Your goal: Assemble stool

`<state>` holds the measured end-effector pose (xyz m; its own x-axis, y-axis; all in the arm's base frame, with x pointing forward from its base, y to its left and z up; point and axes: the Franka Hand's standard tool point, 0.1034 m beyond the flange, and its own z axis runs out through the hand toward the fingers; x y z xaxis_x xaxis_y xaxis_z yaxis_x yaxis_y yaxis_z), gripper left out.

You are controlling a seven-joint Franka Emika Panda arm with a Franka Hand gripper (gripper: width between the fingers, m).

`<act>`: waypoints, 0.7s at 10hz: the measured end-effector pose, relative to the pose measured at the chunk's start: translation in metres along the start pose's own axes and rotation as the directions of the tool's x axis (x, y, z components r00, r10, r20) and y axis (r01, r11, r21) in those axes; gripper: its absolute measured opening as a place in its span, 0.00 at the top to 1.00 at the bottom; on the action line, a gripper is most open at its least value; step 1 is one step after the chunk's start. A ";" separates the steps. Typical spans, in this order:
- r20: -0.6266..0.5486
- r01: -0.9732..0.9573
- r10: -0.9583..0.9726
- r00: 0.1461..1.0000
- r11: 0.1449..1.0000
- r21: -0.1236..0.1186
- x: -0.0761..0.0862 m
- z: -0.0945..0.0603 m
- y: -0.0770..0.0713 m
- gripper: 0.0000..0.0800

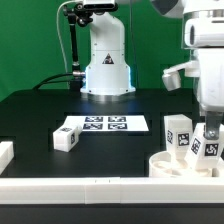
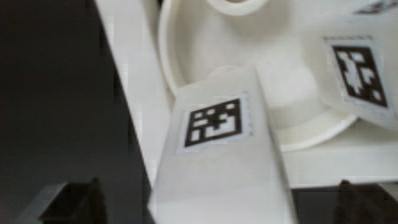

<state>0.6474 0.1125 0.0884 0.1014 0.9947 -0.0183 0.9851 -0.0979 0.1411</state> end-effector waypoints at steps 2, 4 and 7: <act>0.029 0.125 -0.125 0.992 0.992 -0.002 -0.002 0.004 -0.001 0.19; 0.042 0.225 -0.225 0.974 0.974 0.001 -0.006 0.005 -0.001 0.19; 0.043 0.219 -0.219 0.975 0.976 0.002 -0.008 0.006 -0.001 0.53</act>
Offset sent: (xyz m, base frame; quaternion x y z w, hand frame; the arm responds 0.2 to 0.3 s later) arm -0.0015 0.0007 -0.0017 -0.0081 -0.0014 -0.1800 0.9836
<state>0.6464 0.1047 0.0825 -0.1108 0.9897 -0.0912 0.9837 0.1223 0.1322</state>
